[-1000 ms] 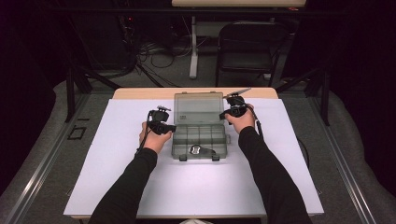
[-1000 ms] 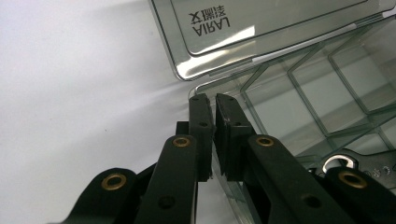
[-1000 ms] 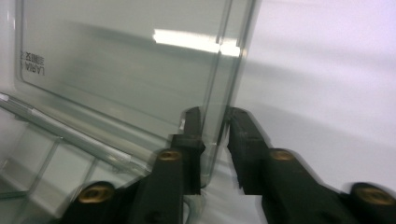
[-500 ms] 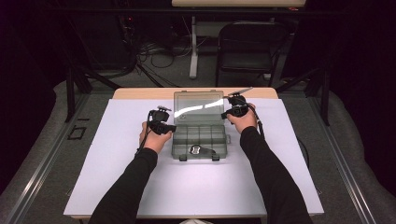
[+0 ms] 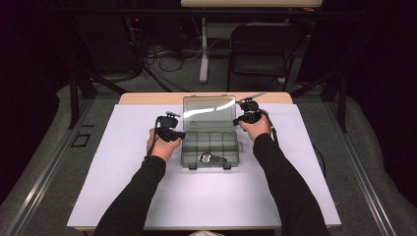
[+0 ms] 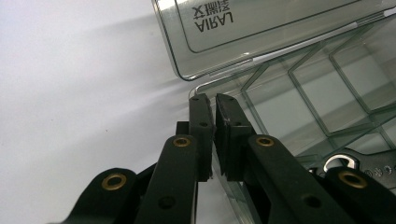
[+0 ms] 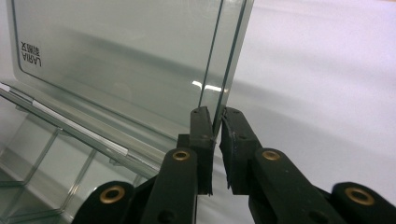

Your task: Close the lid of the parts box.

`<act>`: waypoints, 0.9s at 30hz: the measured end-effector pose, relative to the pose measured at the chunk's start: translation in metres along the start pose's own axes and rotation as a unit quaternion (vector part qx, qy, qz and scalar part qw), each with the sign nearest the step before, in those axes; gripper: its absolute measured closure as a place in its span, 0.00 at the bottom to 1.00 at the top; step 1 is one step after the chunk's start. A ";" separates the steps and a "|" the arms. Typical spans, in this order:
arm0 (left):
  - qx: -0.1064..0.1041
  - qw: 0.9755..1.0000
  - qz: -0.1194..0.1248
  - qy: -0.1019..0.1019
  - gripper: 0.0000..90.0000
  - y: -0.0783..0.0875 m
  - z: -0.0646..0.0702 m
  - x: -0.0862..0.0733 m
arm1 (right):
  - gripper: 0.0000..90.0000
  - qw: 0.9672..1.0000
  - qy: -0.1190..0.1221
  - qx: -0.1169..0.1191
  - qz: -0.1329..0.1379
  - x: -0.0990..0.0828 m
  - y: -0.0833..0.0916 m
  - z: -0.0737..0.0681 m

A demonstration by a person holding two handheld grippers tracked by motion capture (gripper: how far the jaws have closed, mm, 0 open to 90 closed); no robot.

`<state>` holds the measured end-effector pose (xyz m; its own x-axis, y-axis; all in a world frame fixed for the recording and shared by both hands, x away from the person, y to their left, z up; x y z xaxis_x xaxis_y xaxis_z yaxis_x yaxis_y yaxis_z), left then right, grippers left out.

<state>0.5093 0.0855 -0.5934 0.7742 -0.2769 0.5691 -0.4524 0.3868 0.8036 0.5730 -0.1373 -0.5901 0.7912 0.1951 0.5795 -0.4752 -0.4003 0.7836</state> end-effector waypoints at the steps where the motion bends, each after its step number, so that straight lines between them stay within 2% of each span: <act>1: 0.000 1.000 0.000 0.002 0.95 0.000 0.000 0.000 | 0.93 1.000 0.001 0.000 0.000 0.000 0.000 0.000; 14: -0.002 1.000 0.000 0.005 0.95 0.000 0.000 0.000 | 0.93 1.000 0.015 -0.001 0.013 0.000 0.001 0.000; 27: -0.001 1.000 0.001 0.003 0.95 0.000 0.000 0.000 | 0.93 0.999 0.029 0.008 0.029 0.000 0.004 -0.001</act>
<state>0.5093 0.0853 -0.5934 0.7758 -0.2712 0.5697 -0.4530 0.3890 0.8022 0.5708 -0.1383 -0.5869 0.7379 0.2230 0.6371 -0.5133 -0.4275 0.7442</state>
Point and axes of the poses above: each handheld gripper's, and its own axes: y roughly backward along the jaws, x roughly out of its top, z roughly to its right, the point moved 10 cm from there along -y, roughly forward along the jaws, and after that the axes turned 1 degree about -z, right-handed, at the moved point
